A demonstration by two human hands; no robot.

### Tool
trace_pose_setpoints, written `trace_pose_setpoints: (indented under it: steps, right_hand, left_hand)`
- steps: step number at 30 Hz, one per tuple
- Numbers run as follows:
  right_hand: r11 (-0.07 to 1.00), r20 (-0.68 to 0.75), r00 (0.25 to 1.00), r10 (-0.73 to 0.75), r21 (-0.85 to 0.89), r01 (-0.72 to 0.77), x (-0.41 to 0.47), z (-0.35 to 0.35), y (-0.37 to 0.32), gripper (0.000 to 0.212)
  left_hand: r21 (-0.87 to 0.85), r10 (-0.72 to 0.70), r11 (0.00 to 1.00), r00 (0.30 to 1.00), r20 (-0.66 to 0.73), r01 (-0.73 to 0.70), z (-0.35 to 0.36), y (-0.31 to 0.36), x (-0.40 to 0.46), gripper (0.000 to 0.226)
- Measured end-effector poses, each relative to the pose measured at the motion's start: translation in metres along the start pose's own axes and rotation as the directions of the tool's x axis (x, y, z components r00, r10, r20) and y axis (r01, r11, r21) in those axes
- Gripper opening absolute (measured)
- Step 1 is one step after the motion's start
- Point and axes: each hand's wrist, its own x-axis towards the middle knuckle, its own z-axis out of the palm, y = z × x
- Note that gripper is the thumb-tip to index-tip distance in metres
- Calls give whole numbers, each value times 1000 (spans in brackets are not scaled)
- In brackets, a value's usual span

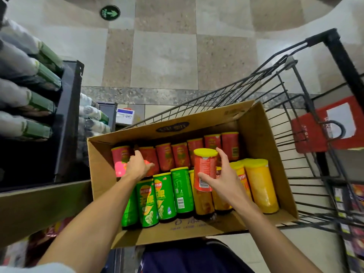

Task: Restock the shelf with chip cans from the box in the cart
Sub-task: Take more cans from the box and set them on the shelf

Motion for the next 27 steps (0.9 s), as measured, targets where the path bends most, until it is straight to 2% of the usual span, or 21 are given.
trace_pose_setpoints:
  steps: [3, 6, 9, 17, 22, 27]
  right_hand:
    - [999, 20, 1000, -16, -28, 16, -1, 4, -1, 98]
    - [998, 36, 998, -50, -42, 52, -1, 9, -11, 98]
    - [993, 54, 992, -111, -34, 113, -4, 16, -30, 95]
    - [958, 145, 948, -284, 8, 286, -31, 51, -87, 97]
    - [917, 329, 857, -398, 107, 385, -76, 78, -123, 102]
    - [860, 523, 691, -500, 205, 467, -137, 116, -147, 91]
  left_hand:
    - [-48, 30, 998, 998, -47, -32, -5, -2, -7, 75]
    - [-136, 126, 980, 983, -136, -144, -20, 2, -31, 93]
    - [-215, 197, 948, 963, -187, -235, -40, 3, -66, 102]
    - [-441, 227, 839, 942, -248, -318, -95, -29, -183, 99]
    - [-470, 155, 822, 920, -360, -322, -119, -79, -265, 98]
    - [-528, 2, 801, 884, -468, -281, -123, -137, -361, 96]
